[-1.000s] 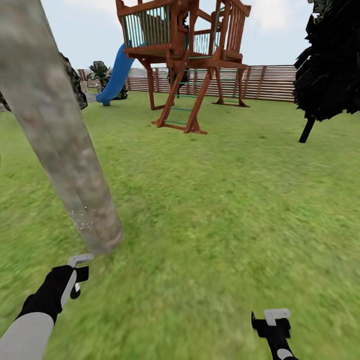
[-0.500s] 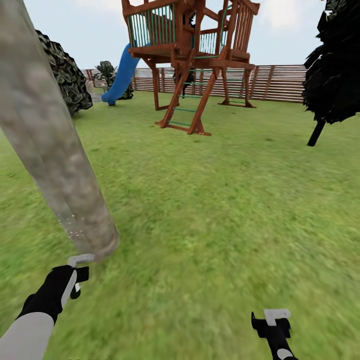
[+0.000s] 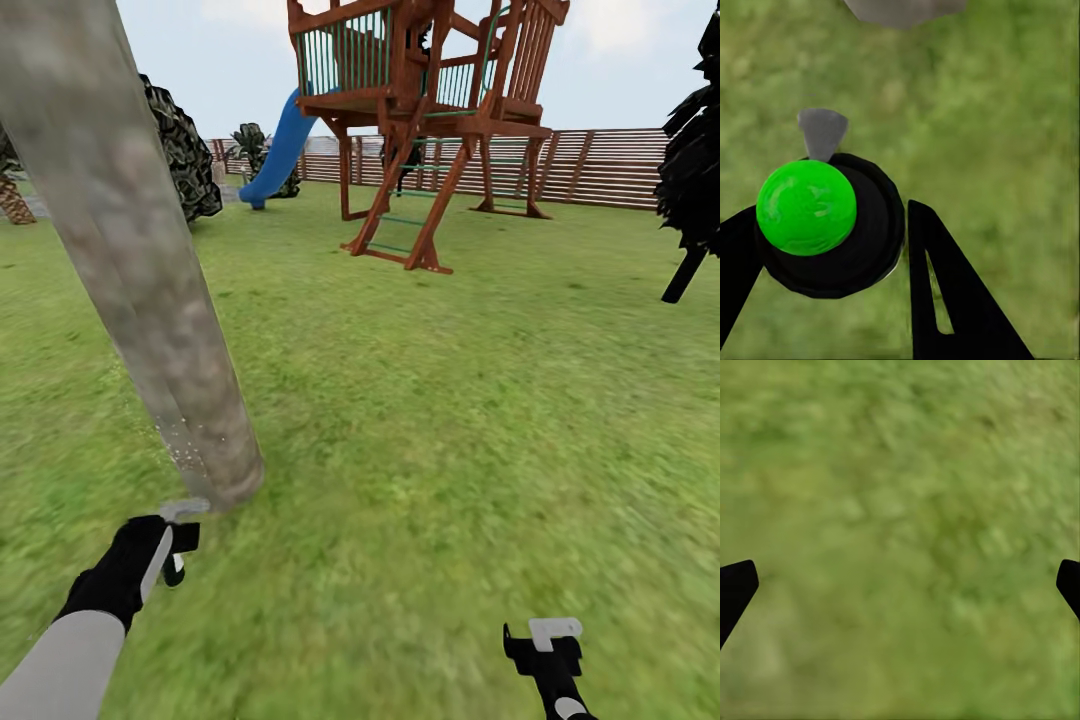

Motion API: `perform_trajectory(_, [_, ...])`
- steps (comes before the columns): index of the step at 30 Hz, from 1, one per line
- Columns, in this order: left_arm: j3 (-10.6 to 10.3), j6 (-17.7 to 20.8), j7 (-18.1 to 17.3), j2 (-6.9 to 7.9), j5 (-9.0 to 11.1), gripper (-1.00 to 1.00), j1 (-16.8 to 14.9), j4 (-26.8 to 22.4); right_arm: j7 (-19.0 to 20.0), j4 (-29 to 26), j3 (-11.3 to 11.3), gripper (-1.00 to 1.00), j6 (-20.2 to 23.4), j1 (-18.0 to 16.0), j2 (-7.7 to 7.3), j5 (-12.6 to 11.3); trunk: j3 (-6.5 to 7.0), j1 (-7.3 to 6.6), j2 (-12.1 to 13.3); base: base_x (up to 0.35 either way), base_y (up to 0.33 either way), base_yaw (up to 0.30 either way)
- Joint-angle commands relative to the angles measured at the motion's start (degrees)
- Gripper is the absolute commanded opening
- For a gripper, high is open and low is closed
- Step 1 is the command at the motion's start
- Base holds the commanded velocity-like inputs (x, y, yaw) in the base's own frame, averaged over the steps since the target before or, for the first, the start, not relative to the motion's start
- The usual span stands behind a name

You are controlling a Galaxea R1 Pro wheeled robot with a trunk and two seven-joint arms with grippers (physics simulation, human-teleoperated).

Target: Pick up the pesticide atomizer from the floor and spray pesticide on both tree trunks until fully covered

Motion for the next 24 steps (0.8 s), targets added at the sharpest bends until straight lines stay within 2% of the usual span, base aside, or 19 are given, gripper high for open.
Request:
perform_trajectory(1, [0.02, 1.22, -0.10, -0.23, -0.81, -1.00, -1.51, -0.62, -0.16, 0.07, -0.46, 1.00, -0.17, -0.04, -0.04, 0.61, -0.05, -0.01, -0.02, 0.000, 0.000, 0.002])
perform_trajectory(2, [-0.06, 1.83, -0.10, -0.23, -0.88, -1.00, -3.50, -0.93, -0.16, 0.07, -0.46, 1.00, -0.20, -0.04, -0.07, 0.61, -0.05, -0.01, -0.02, 0.000, 0.000, 0.000])
perform_trajectory(3, [-0.04, 2.21, -0.11, -0.11, -0.91, -1.00, -4.12, -0.96, -0.16, 0.07, -0.46, 1.00, -0.19, -0.04, -0.10, 0.61, -0.05, -0.01, -0.02, 0.000, 0.000, 0.000])
perform_trajectory(5, [-0.01, 6.60, -0.14, 0.51, -0.95, -1.00, -6.35, -1.76, -0.16, 0.07, -0.46, 1.00, -0.18, -0.04, -0.16, 0.61, -0.05, -0.01, -0.02, 0.000, 0.000, 0.000])
perform_trajectory(10, [0.09, 9.70, -0.15, 0.83, -0.97, -1.00, -6.55, -7.87, -0.16, 0.07, -0.46, 1.00, -0.18, -0.04, -0.17, 0.61, -0.05, -0.01, -0.02, 0.009, -0.025, 0.000])
perform_trajectory(13, [0.18, 10.18, -0.15, 0.78, -0.96, -1.00, -6.49, -8.28, -0.16, 0.07, -0.46, 1.00, -0.18, -0.04, -0.12, 0.61, -0.05, -0.01, -0.02, 0.081, -0.216, 0.062])
perform_trajectory(21, [0.47, 10.37, -0.15, 0.78, -0.62, -1.00, -6.81, -11.32, -0.16, 0.07, -0.46, 1.00, -0.17, -0.04, -0.08, 0.61, -0.05, -0.01, -0.02, 0.041, -0.266, 0.265])
perform_trajectory(24, [0.25, 10.41, -0.15, 0.75, -0.53, -1.00, -6.95, -11.50, -0.16, 0.07, -0.46, 1.00, -0.19, -0.04, -0.10, 0.61, -0.05, -0.01, -0.02, 0.000, -0.275, 0.088])
